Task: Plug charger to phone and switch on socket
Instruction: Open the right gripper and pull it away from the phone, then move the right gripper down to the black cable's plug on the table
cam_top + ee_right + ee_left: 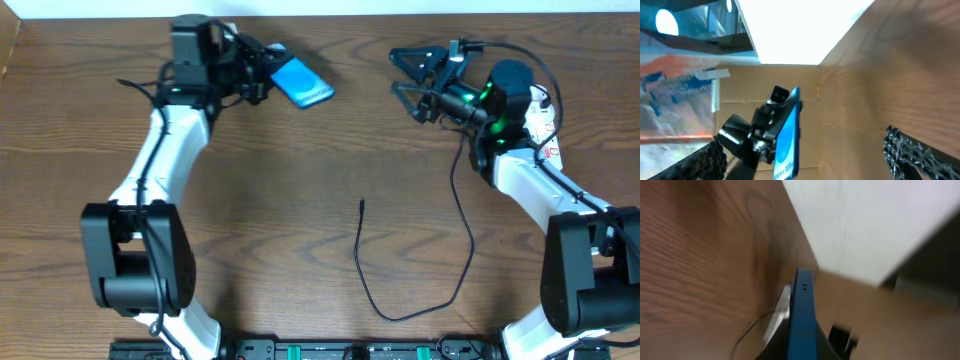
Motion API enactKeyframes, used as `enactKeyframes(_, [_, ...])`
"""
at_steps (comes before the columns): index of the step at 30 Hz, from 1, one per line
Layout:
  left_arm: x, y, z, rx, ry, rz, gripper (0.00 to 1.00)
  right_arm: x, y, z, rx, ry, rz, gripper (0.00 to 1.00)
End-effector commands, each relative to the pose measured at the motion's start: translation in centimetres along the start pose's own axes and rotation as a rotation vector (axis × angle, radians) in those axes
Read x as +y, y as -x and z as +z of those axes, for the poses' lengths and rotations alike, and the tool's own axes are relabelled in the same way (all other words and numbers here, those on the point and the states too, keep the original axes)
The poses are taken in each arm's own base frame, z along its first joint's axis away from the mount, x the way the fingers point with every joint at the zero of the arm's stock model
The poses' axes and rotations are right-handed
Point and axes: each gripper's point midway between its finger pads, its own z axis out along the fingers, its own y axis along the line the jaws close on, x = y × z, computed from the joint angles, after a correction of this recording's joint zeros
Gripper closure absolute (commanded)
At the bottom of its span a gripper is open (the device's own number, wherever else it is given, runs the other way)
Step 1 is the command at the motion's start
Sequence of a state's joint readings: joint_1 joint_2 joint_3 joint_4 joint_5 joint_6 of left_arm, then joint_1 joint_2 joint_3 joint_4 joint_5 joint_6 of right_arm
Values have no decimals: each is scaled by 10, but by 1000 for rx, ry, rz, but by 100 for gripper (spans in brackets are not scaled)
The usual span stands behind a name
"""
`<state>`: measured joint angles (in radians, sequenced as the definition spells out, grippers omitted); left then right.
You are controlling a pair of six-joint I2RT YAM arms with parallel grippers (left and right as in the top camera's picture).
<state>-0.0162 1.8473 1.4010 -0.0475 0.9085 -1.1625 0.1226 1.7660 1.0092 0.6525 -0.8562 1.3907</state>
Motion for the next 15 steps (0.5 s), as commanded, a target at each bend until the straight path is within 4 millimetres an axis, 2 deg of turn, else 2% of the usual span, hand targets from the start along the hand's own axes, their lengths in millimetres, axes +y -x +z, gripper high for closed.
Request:
enactKeyframes(1, [-21, -36, -27, 233, -153, 318, 92, 14, 3, -3, 3, 25, -201, 1])
enactKeyframes(4, [-13, -35, -42, 264, -173, 352, 93, 18, 1, -2, 21, 32, -244, 1])
enactKeyframes(10, [11, -23, -62, 241, -123, 291, 93, 32, -1, 5, 103, -9, -295, 1])
enactKeyframes(15, [19, -17, -70, 226, -110, 282, 93, 27, -5, 14, 141, -191, -349, 1])
